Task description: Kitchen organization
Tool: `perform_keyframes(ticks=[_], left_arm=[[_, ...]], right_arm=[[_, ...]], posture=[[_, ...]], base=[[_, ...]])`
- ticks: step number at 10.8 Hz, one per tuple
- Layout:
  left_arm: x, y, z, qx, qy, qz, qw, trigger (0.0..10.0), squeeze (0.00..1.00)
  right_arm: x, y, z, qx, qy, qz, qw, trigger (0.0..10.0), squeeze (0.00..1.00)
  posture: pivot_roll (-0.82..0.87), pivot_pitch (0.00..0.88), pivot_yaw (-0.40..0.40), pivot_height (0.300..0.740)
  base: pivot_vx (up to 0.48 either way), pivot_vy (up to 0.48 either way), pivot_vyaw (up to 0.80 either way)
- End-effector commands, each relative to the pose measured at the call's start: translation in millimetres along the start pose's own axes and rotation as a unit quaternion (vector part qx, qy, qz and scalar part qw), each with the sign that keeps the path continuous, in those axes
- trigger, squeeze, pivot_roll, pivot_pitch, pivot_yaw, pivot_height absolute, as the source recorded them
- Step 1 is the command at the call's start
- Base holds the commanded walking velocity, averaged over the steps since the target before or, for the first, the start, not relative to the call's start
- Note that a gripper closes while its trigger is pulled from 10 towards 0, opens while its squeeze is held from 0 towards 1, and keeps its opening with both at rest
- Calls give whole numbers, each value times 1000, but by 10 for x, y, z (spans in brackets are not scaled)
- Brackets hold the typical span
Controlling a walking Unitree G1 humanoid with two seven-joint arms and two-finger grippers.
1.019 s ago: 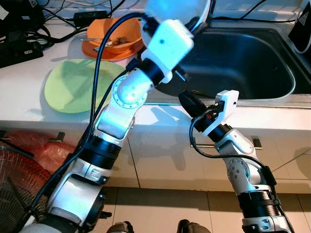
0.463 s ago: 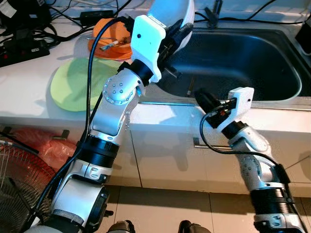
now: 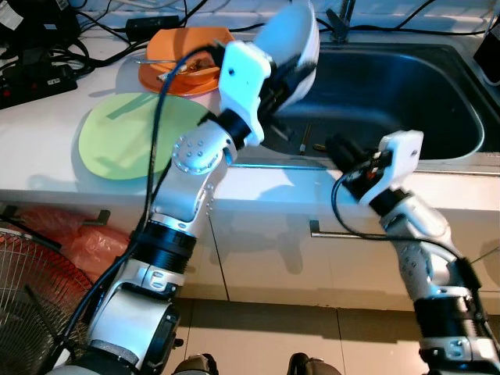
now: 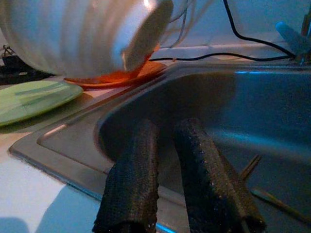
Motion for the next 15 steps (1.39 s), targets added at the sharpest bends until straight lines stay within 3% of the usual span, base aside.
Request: perform_keyframes(ticks=[1, 2, 4, 6, 7, 9, 10, 11, 12, 13, 15], left_arm=[[8, 22, 42, -8, -9, 0, 1000, 10000, 0], [-14, -3, -122, -40, 10, -3, 999, 10000, 0], [-18, 13, -257, -101, 16, 10, 995, 10000, 0], [-18, -116, -402, -93, 44, -11, 995, 10000, 0], [-13, -145, -415, -118, 38, -8, 992, 10000, 0], [-23, -199, -474, -208, 22, -4, 978, 10000, 0], [-7, -299, -423, -246, -2, -24, 969, 10000, 0], [32, -404, -384, -242, -9, -45, 969, 10000, 0], [52, -406, -400, -248, -8, -42, 968, 10000, 0], [61, -366, -424, -250, -5, -33, 968, 10000, 0], [93, -105, -475, -227, 8, 29, 973, 10000, 0]], right_arm=[[2, -11, 44, -7, -2, -3, 1000, 10000, 0], [8, -14, 98, -14, -3, -1, 1000, 10000, 0], [18, 10, 145, -21, -5, 9, 1000, 10000, 0], [6, 6, 136, -22, -2, 8, 1000, 10000, 0], [5, 17, 131, -21, -1, 10, 1000, 10000, 0], [3, 23, 122, -18, 0, 10, 1000, 10000, 0], [1, 37, 112, -17, 0, 12, 1000, 10000, 0], [-2, 46, 108, -15, 0, 12, 1000, 10000, 0], [-11, 50, 102, -14, 0, 11, 1000, 10000, 0], [-17, 53, 96, -13, 1, 11, 1000, 10000, 0], [-21, 69, 73, -10, 2, 12, 1000, 10000, 0]], posture=[[3, 156, 50, 740], [-4, 156, 48, 740], [-15, 155, 44, 740], [-19, 155, 43, 740], [-19, 155, 43, 740], [-19, 155, 43, 740], [-21, 157, 44, 740], [-26, 157, 45, 740], [-28, 159, 46, 740], [-28, 159, 46, 740], [-26, 162, 47, 740]], base=[[0, 0, 0], [0, 0, 0], [0, 0, 0], [0, 0, 0], [0, 0, 0], [0, 0, 0], [0, 0, 0], [0, 0, 0], [0, 0, 0], [0, 0, 0], [0, 0, 0]])
Point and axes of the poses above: a point about 5 cm out from each wrist's last joint towards the gripper, its own x axis pointing out of the wrist towards the gripper, its own z axis along the axis of the wrist's last joint, y = z × x, the point moved 4 cm from there along x, pointing out of the wrist towards the gripper, and after that the axes turned 8 degrees about x, right-handed, at the moved point
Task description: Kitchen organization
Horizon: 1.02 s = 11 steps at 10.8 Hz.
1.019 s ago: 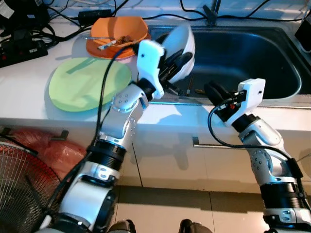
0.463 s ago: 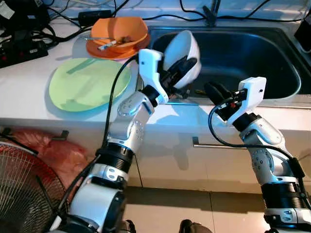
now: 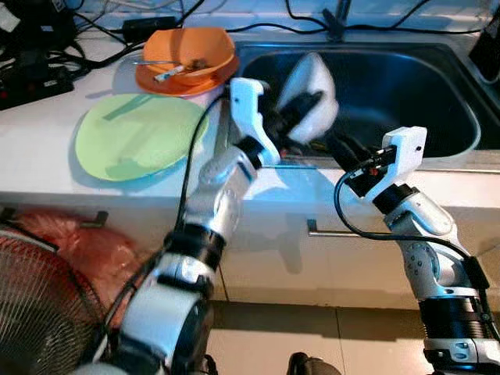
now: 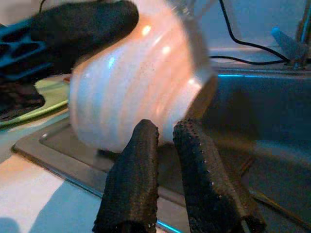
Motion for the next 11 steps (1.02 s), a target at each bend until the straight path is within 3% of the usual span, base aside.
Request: perform_keyframes(ticks=[1, 3, 5, 8, 11], left_arm=[[7, 153, 86, 17, -8, 39, 999, 10000, 0], [12, 315, 137, 23, -4, 71, 997, 10000, 0], [26, 366, 117, 8, 4, 72, 997, 10000, 0], [73, 255, 27, -35, 14, 31, 999, 10000, 0], [132, 279, 109, -26, 13, 36, 999, 10000, 0]], right_arm=[[-3, 49, 14, -1, -2, 5, 1000, 10000, 0], [-10, 77, -7, 3, -1, 8, 1000, 10000, 0], [-29, 94, -22, 5, 1, 8, 1000, 10000, 0], [-76, 160, -51, 12, 3, 8, 1000, 10000, 0], [-183, 229, -106, 21, 12, 3, 1000, 10000, 0]], posture=[[-28, 162, 48, 740], [-29, 166, 49, 740], [-34, 176, 48, 740], [-55, 198, 57, 740], [-68, 233, 66, 740]], base=[[0, 0, 0], [0, 0, 0], [0, 0, 0], [0, 0, 0], [0, 0, 0]])
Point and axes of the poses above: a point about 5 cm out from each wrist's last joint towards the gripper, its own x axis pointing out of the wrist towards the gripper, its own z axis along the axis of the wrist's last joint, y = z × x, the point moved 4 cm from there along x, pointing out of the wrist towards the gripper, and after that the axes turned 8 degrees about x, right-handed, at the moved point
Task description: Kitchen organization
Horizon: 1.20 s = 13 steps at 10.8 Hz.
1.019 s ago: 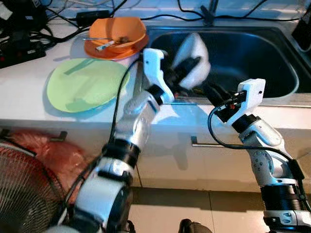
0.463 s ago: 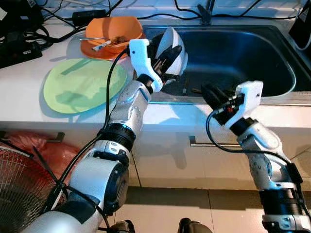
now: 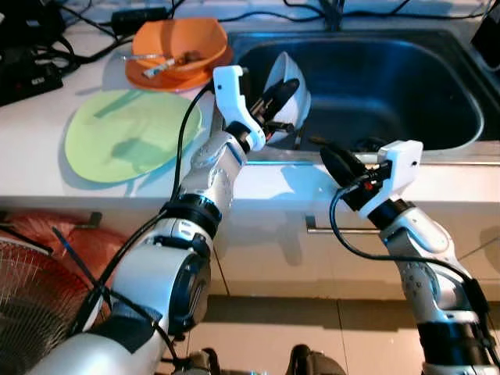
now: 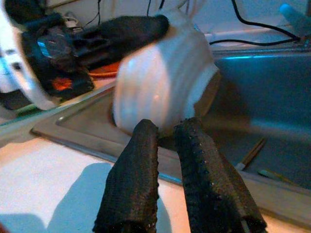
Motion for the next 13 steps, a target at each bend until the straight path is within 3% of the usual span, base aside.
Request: perform_keyframes(ticks=[1, 6, 8, 9, 10, 12, 13], left_arm=[[43, 12, 123, 15, -11, 1, 1000, 10000, 0], [94, 34, 246, 29, -15, 4, 999, 10000, 0], [74, 47, 196, 30, -7, 5, 1000, 1608, 0], [76, 39, 186, 32, -4, 3, 999, 1804, 0], [80, 30, 177, 30, -3, 3, 1000, 1098, 0], [80, 19, 158, 31, -1, 2, 1000, 1569, 0], [71, 26, 132, 30, 3, 5, 1000, 0, 0]], right_arm=[[-43, 9, -80, 13, 15, -7, 1000, 10000, 0], [-90, 79, -104, 22, 21, -10, 999, 10000, 0], [-95, 73, -107, 22, 23, -12, 999, 10000, 0], [-95, 69, -106, 22, 23, -14, 999, 10000, 0], [-98, 79, -111, 23, 24, -12, 999, 10000, 0], [-101, 86, -119, 23, 26, -12, 999, 10000, 0], [-100, 83, -120, 23, 27, -12, 999, 10000, 0]], posture=[[-67, 239, 68, 740], [-73, 252, 72, 740], [-69, 252, 73, 740], [-67, 251, 72, 740], [-67, 252, 71, 740], [-67, 254, 69, 740], [-67, 257, 69, 740]], base=[[0, 0, 0], [0, 0, 0], [0, 0, 0], [0, 0, 0], [0, 0, 0], [0, 0, 0], [0, 0, 0]])
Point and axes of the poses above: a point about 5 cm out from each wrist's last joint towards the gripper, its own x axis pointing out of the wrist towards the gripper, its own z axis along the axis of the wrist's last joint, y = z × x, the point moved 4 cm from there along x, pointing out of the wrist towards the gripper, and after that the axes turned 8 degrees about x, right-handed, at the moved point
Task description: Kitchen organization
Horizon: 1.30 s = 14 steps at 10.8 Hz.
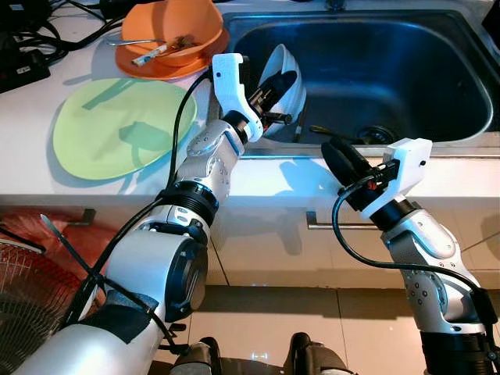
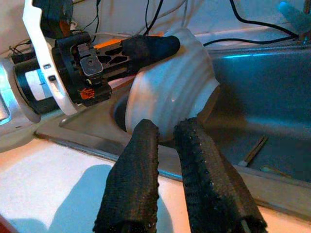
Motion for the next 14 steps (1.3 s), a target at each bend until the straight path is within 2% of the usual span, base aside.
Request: perform_keyframes(ticks=[1, 2, 4, 5, 6, 7, 8, 13, 14], left_arm=[[22, -19, 33, 8, -4, -3, 1000, 0, 0], [21, -18, 23, 11, -1, -1, 1000, 10000, 0], [12, -14, -25, 24, 12, 3, 1000, 10000, 0], [13, -5, -24, 28, 13, 8, 999, 10000, 1000], [15, 3, -16, 29, 13, 10, 999, 10000, 1000], [15, 8, -14, 34, 15, 11, 999, 10000, 451], [14, 10, -14, 33, 14, 12, 999, 10000, 0], [7, -10, -30, 36, 12, 8, 999, 10000, 0], [-2, -36, -40, 55, 10, 1, 998, 10000, 0]], right_arm=[[-65, -30, -222, 25, 43, -15, 999, 10000, 0], [-63, -31, -226, 25, 44, -15, 999, 10000, 0], [-59, -31, -235, 26, 44, -14, 999, 10000, 0], [-58, -36, -236, 26, 45, -15, 999, 10000, 0], [-59, -40, -235, 26, 44, -16, 999, 10000, 0], [-55, -46, -234, 26, 45, -16, 999, 10000, 0], [-54, -45, -234, 26, 44, -15, 999, 10000, 0], [-25, -34, -254, 27, 45, -12, 999, 10000, 0], [-14, -31, -259, 28, 44, -11, 999, 10000, 0]], posture=[[-67, 257, 69, 740], [-65, 259, 68, 740], [-65, 256, 66, 740], [-64, 256, 66, 740], [-64, 257, 68, 740], [-62, 257, 68, 740], [-62, 257, 68, 740], [-56, 238, 70, 740], [-48, 233, 71, 740]], base=[[0, 0, 0], [0, 0, 0], [0, 0, 0], [0, 0, 0], [0, 0, 0], [0, 0, 0], [0, 0, 0], [0, 0, 0], [0, 0, 0]])
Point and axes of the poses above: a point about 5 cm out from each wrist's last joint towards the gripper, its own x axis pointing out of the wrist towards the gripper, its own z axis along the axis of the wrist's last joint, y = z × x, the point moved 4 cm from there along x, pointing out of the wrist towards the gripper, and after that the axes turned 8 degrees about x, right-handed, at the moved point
